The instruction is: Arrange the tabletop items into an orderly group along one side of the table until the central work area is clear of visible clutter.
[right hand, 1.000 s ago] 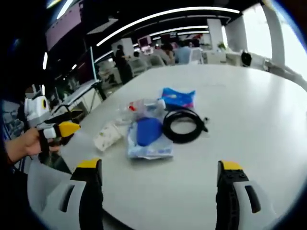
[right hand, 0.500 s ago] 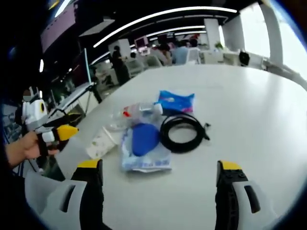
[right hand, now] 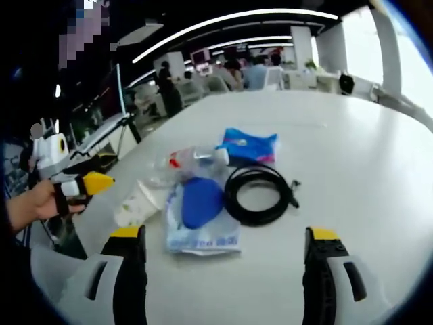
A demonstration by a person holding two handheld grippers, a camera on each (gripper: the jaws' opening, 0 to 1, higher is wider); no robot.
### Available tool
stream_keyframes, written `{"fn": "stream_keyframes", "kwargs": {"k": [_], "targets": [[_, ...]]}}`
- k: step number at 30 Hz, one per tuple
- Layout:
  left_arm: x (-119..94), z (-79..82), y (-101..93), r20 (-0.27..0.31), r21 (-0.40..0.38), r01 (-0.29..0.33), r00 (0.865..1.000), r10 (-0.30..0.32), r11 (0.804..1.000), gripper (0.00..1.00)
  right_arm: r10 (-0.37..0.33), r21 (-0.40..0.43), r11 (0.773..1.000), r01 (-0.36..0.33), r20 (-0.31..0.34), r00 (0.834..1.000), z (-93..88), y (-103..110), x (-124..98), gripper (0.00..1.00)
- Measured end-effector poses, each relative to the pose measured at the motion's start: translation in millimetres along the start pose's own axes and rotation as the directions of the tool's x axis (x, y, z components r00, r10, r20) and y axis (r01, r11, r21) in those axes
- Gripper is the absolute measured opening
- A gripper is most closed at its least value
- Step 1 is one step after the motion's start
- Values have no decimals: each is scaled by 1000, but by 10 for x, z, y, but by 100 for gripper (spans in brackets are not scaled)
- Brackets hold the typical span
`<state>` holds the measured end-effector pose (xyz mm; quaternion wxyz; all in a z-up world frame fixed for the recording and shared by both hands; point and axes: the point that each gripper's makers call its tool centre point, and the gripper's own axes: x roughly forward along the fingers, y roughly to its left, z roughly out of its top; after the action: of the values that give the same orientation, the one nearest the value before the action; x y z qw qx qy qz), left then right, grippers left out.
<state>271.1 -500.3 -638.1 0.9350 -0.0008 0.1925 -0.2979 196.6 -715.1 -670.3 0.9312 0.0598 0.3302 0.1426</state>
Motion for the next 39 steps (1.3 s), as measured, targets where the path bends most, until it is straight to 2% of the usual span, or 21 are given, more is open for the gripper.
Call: {"fn": "stream_keyframes", "kwargs": {"k": [8,13,20,22,26,39], "targets": [[103,-48,158,-25,-13,-12,1000,12,1000,97,13,-32,999,-13,-17,1000,23,38,57,94],[172,3,209,-27,-1,0,1000,0,1000,96,11,-36,999,-12,-18,1000,43,23,106,94],[291,62,236,-6,-26,11,1000,-11,1000,94,17,-40,999,-18,-18,1000,110,47,192,94],[339,32,240,-25,-11,21,999,-21,1000,93,22,-45,999,-22,-17,1000,142,59,231,94],[410,48,237,-21,-11,30,999,-30,999,93,28,-53,998,-29,-7,1000,232,81,299,94],[689,38,274,-68,51,68,996,-64,996,91,46,-71,997,-44,20,999,550,75,550,91]]}}
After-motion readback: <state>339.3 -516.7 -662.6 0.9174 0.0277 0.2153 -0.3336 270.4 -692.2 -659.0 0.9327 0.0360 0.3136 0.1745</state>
